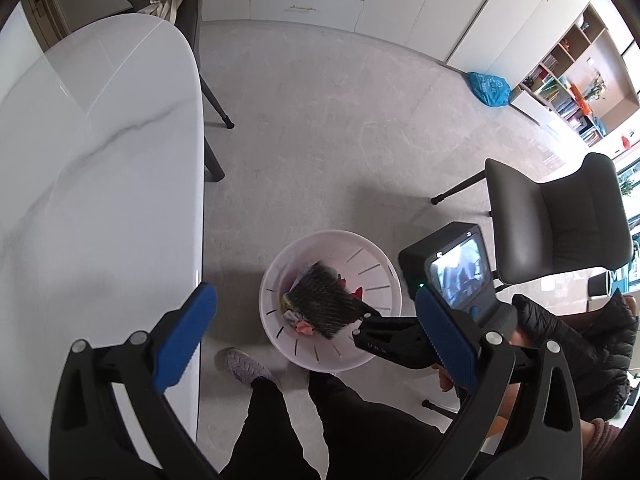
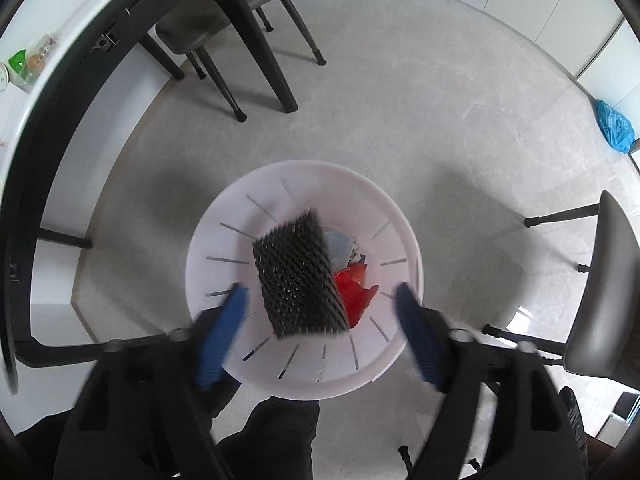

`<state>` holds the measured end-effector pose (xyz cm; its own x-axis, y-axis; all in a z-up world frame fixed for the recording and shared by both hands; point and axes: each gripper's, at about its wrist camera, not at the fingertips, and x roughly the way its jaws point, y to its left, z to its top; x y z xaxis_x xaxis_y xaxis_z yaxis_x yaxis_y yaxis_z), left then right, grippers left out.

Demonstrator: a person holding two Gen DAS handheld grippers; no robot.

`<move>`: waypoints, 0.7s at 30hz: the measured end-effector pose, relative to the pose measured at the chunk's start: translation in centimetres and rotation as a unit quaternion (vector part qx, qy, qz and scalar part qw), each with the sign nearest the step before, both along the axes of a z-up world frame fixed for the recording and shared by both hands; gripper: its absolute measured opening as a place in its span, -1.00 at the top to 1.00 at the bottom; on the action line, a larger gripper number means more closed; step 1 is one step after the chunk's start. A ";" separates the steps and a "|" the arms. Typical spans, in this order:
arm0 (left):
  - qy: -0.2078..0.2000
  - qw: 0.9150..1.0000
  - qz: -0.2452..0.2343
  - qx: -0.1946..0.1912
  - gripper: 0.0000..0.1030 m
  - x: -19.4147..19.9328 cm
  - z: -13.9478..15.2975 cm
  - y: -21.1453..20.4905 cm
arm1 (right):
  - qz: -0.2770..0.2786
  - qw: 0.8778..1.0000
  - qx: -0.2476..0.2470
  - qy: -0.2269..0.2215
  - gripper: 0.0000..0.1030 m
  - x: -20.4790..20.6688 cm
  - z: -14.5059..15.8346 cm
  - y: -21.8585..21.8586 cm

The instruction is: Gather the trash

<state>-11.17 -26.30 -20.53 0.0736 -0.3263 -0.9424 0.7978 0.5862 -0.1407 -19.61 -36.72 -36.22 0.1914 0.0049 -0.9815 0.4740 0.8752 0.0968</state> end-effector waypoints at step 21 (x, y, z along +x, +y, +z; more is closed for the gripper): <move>-0.127 0.975 0.176 -0.045 -0.85 5.7 11.2 13.2 | 0.073 0.990 -0.042 -0.112 -0.95 6.0 18.4 4.5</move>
